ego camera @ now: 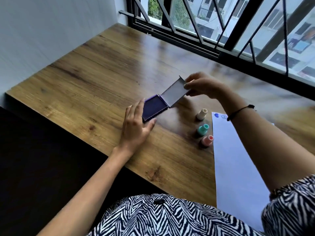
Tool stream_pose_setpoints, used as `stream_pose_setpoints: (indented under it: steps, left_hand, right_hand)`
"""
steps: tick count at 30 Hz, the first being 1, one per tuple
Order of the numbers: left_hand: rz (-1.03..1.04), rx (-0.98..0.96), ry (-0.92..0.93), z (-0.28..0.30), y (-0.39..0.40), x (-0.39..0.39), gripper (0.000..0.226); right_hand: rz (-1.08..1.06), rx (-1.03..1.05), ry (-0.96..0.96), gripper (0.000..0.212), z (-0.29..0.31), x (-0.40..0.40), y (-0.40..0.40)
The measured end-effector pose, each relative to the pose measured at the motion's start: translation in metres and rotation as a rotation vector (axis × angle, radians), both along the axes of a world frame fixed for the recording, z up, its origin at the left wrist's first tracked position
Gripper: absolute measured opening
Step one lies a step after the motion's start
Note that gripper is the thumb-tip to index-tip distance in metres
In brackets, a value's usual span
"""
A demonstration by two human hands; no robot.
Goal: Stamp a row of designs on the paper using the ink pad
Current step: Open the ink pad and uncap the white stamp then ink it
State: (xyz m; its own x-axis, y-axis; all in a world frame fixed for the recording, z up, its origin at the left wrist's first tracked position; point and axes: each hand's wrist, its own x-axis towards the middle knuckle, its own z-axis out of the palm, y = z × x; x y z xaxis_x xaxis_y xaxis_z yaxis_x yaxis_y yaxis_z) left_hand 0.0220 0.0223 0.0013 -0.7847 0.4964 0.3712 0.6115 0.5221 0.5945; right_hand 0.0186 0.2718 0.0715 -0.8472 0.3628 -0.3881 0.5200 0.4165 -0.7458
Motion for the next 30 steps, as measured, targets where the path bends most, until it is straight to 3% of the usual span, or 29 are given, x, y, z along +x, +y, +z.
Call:
stream_pose_setpoints:
  steps: [5,9,11,14,16,18,20,30]
  left_hand:
    - [-0.083,0.055,0.004,0.011,0.015,0.013,0.058]
    - [-0.085,0.085,-0.043,0.012,0.021,0.016,0.050]
    - [-0.087,0.110,-0.068,0.012,0.027,0.018,0.045]
    - [-0.097,0.168,-0.147,0.013,0.034,0.021,0.038]
    - [-0.101,0.256,-0.271,0.013,0.037,0.022,0.032]
    - [-0.105,0.358,-0.510,0.013,0.037,0.022,0.029]
    - [-0.120,0.471,-0.721,0.013,0.038,0.021,0.026]
    - [-0.097,0.672,-0.812,0.014,0.019,0.010,0.014]
  right_hand:
    - [-0.010,0.294,0.041,0.028,-0.001,0.019,0.008]
    - [0.155,0.494,-0.181,0.038,0.004,0.053,0.002]
    - [0.263,0.554,-0.306,0.035,0.002,0.067,-0.010]
    - [0.309,0.697,-0.202,0.021,-0.006,0.072,-0.022]
    - [0.212,0.589,-0.040,0.016,-0.005,0.072,-0.027]
    - [0.109,0.241,0.112,0.013,-0.001,0.072,-0.037]
    - [0.081,0.023,0.217,0.010,0.005,0.071,-0.049]
    - [0.084,-0.194,0.343,0.009,-0.009,0.055,-0.088]
